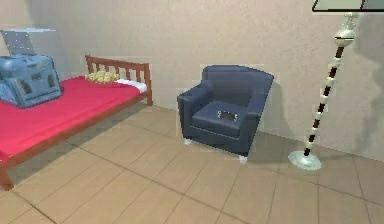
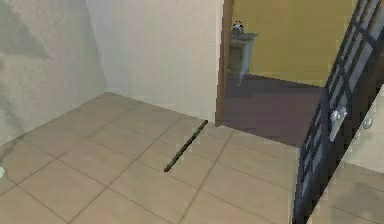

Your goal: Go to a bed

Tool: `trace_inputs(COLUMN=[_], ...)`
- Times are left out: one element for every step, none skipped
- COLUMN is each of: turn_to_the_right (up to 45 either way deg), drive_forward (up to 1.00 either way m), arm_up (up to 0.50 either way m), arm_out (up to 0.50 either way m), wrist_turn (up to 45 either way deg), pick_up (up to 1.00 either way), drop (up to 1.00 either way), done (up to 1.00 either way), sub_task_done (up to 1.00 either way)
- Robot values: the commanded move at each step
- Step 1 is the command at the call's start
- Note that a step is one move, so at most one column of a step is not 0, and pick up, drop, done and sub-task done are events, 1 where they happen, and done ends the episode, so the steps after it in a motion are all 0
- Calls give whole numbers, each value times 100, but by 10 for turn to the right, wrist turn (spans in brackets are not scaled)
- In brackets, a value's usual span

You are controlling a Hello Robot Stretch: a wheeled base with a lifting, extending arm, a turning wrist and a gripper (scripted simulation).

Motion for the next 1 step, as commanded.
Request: trace_inputs(turn_to_the_right=[0], drive_forward=[30], arm_up=[0], arm_out=[0], wrist_turn=[0], pick_up=[0], drop=[0], done=[0], sub_task_done=[0])
